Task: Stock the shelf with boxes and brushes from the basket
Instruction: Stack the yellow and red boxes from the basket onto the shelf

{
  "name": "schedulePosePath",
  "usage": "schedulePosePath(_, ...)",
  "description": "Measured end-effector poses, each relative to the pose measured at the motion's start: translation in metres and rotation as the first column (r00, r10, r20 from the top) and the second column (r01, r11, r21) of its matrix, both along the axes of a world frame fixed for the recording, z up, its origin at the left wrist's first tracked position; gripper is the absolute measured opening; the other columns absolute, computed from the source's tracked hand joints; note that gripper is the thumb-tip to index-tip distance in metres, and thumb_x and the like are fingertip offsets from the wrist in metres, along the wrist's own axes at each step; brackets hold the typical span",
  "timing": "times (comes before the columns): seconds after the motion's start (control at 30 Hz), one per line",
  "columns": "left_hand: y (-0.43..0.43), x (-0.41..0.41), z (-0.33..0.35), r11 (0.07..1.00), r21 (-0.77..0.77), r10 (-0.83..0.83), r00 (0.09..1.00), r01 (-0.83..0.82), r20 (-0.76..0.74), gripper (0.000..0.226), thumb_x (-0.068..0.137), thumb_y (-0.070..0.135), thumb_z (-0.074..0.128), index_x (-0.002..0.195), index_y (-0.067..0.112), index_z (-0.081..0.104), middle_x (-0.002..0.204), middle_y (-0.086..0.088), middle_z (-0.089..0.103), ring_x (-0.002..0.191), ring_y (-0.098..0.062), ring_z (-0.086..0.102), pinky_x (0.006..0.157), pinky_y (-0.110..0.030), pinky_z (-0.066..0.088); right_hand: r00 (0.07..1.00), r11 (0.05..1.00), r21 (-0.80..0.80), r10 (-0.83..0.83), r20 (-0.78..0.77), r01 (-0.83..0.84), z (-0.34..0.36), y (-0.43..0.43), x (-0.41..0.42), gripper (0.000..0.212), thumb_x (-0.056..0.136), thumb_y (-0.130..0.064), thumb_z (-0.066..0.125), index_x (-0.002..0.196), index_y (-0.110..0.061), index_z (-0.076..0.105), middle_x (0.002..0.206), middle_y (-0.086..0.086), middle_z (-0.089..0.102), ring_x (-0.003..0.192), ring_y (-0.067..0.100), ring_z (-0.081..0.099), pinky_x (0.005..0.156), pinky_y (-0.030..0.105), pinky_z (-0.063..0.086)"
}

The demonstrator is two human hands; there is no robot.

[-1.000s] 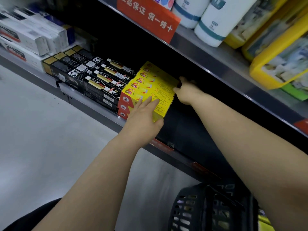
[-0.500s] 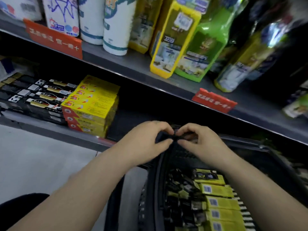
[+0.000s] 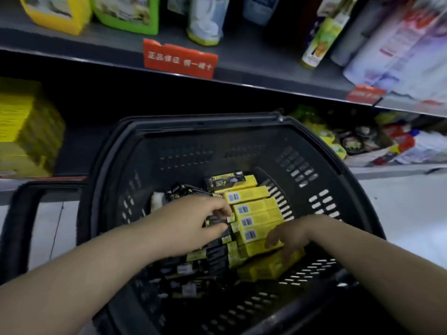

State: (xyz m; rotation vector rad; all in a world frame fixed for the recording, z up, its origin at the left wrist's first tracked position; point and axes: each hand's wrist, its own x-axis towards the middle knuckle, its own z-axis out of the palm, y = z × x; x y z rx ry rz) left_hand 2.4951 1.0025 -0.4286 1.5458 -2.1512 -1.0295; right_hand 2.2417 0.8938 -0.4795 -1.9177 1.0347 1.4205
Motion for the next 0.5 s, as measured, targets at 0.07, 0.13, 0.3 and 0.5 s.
schedulePosePath(0.07, 0.005, -0.004, -0.006, 0.997, 0.059, -0.041, 0.999, 0.039, 0.035, 0.031, 0.092, 0.041, 0.051, 0.123, 0.038, 0.052, 0.119, 0.025, 0.057, 0.11, 0.007, 0.05, 0.098, -0.02, 0.039, 0.995, 0.993, 0.09, 0.076, -0.065, -0.07, -0.013, 0.006, 0.002, 0.064, 0.088, -0.029, 0.062, 0.145, -0.027, 0.032, 0.148, -0.001, 0.035, 0.128, 0.022, 0.042, 0.096, 0.026, 0.044)
schedulePosePath(0.13, 0.008, -0.001, -0.012, 0.994, 0.095, -0.068, 0.992, 0.059, 0.103, 0.033, 0.091, 0.046, 0.049, 0.124, 0.042, 0.049, 0.116, 0.029, 0.056, 0.113, 0.008, 0.048, 0.107, -0.036, 0.033, 0.993, 0.986, 0.148, 0.095, -0.072, -0.084, -0.021, 0.012, 0.01, 0.069, 0.089, -0.025, 0.061, 0.148, -0.03, 0.025, 0.151, -0.001, 0.031, 0.133, 0.022, 0.036, 0.102, 0.031, 0.037)
schedulePosePath(0.3, 0.003, 0.01, -0.016, 0.99, 0.135, -0.052, 0.992, 0.037, 0.111, 0.028, 0.092, 0.045, 0.049, 0.12, 0.043, 0.049, 0.112, 0.031, 0.056, 0.081, 0.029, 0.045, 0.085, -0.02, 0.036, 0.98, 0.967, 0.188, 0.185, -0.072, -0.169, -0.021, 0.014, 0.03, 0.065, 0.086, -0.014, 0.064, 0.144, -0.021, 0.036, 0.141, 0.001, 0.044, 0.126, 0.019, 0.044, 0.094, 0.03, 0.042)
schedulePosePath(0.5, 0.0, 0.013, -0.022, 0.983, 0.184, -0.021, 0.996, 0.006, 0.081, 0.026, 0.091, 0.045, 0.051, 0.116, 0.041, 0.052, 0.104, 0.032, 0.059, 0.074, 0.036, 0.033, 0.089, -0.03, 0.031, 0.993, 0.989, 0.146, -0.026, 0.118, 0.008, -0.002, -0.004, 0.033, 0.043, 0.081, -0.006, 0.068, 0.122, -0.013, 0.058, 0.115, -0.004, 0.06, 0.107, 0.01, 0.055, 0.089, 0.03, 0.045)
